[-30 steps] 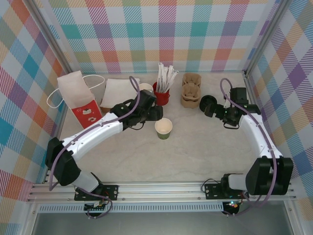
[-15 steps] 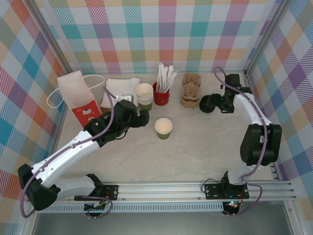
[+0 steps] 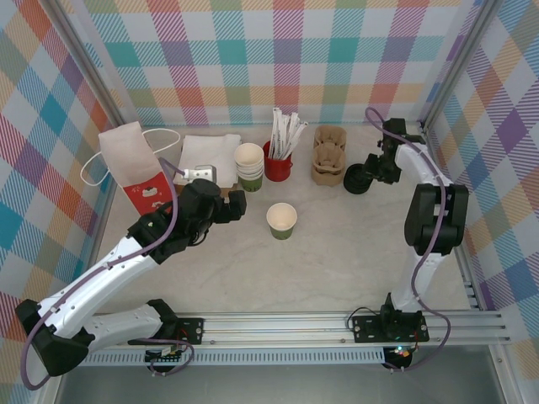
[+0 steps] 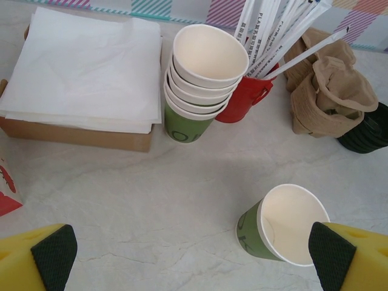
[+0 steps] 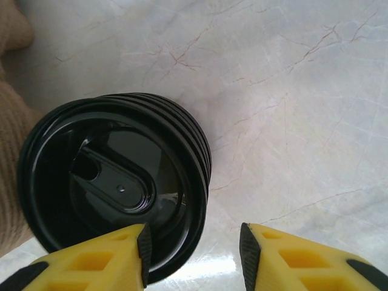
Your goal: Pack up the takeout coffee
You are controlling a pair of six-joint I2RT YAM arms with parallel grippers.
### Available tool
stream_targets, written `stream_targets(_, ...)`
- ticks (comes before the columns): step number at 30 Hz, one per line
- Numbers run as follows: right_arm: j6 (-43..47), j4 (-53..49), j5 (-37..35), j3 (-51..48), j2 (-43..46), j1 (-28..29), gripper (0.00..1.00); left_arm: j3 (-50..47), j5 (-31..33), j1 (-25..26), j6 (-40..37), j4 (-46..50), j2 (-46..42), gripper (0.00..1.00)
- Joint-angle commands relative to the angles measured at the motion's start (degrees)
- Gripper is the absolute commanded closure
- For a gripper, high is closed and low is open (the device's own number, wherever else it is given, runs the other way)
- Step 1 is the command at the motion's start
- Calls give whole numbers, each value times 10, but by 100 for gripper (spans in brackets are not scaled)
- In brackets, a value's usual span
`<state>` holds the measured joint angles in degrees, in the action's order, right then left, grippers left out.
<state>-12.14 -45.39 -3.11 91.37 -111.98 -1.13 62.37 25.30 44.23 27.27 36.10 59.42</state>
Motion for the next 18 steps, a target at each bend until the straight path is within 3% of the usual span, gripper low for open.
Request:
stream_targets(1, 3, -28, -2, 27, -18, -3, 57, -10, 16, 9, 3, 16, -11, 0)
stream_targets(18, 4, -34, 14, 43, -44, -3, 74, -11, 16, 9, 5, 18, -6, 0)
